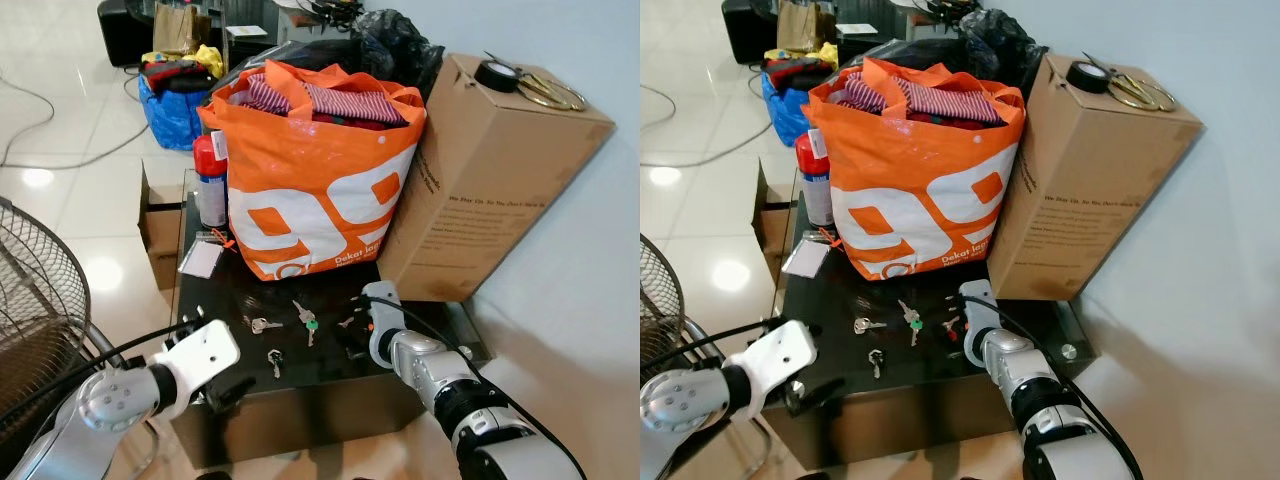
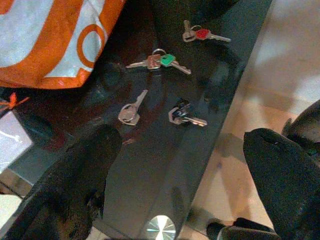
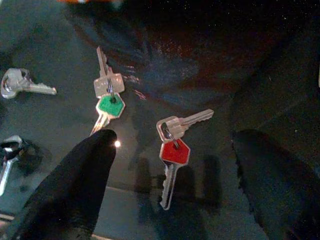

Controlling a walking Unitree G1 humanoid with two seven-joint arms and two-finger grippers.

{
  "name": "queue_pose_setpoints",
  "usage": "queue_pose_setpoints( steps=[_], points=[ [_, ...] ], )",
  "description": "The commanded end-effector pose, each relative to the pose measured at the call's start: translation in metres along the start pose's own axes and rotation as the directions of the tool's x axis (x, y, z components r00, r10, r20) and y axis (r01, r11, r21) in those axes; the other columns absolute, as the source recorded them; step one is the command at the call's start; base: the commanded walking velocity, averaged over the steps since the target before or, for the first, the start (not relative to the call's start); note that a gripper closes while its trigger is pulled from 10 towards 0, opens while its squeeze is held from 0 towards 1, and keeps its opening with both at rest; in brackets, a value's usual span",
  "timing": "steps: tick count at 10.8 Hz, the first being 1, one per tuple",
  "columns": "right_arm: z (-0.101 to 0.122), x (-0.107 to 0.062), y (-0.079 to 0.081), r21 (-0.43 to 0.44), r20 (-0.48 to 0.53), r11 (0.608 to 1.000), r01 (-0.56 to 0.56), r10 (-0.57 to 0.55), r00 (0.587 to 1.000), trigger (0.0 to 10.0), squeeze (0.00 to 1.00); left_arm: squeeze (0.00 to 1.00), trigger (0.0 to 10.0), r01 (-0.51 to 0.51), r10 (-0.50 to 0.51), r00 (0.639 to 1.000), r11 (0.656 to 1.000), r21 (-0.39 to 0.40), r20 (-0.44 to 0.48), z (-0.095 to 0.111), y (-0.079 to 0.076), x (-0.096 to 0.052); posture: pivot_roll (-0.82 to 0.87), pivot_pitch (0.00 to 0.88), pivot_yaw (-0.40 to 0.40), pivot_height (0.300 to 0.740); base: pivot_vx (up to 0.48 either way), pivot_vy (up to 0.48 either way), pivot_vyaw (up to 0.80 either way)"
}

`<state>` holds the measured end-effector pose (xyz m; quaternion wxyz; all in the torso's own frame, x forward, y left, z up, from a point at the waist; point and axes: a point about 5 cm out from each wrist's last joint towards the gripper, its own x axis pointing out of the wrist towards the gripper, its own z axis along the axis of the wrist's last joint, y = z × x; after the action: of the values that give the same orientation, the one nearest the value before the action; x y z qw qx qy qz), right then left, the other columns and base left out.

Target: Hang keys on a hook

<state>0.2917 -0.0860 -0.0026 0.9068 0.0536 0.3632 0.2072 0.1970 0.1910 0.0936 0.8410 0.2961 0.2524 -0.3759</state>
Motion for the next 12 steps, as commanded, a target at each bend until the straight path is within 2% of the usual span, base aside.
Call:
queue_pose_setpoints(
  steps=[1,2,3,4,8,12],
  points=[
    [0.004,0.000,0.000,0.023,0.025,0.999,-0.027,0.027,0.999,2.5,0.00,0.00,10.0,0.009,-0.009,1.000,1.000,0.003,0.015,0.005,0.000,-0.005,0.09,0.069,-0.167,0.740,0.000,0.000,0.00],
    [0.003,0.002,0.003,0.013,0.024,0.999,-0.033,0.033,0.999,4.6,0.00,0.00,10.0,0.014,-0.014,1.000,1.000,0.003,0.014,0.006,-0.001,-0.007,0.09,0.087,-0.167,0.740,0.000,0.000,0.00],
    [0.002,0.003,0.004,-0.005,0.020,1.000,-0.015,0.015,1.000,8.9,0.00,0.00,10.0,0.017,-0.017,1.000,1.000,0.006,0.011,0.007,-0.001,-0.009,0.10,0.097,-0.168,0.740,0.000,0.000,0.00],
    [0.004,0.004,0.006,-0.004,0.042,1.000,-0.007,0.007,0.999,10.0,0.00,0.00,10.0,0.017,-0.018,1.000,1.000,0.010,0.009,0.009,-0.001,-0.016,0.11,0.126,-0.172,0.740,0.000,0.000,0.00],
    [0.002,0.005,0.009,-0.026,0.061,1.000,-0.007,0.008,0.998,10.0,0.00,0.00,10.0,0.025,-0.025,1.000,1.000,0.012,-0.014,0.012,-0.006,-0.034,0.14,0.177,-0.186,0.740,0.000,0.000,0.00],
    [0.015,0.006,0.015,-0.021,0.145,0.998,-0.065,0.067,0.987,10.0,0.00,0.00,10.0,0.023,-0.023,1.000,1.000,0.003,-0.020,0.016,-0.010,-0.039,0.15,0.182,-0.196,0.740,0.000,0.000,0.00]
  ],
)
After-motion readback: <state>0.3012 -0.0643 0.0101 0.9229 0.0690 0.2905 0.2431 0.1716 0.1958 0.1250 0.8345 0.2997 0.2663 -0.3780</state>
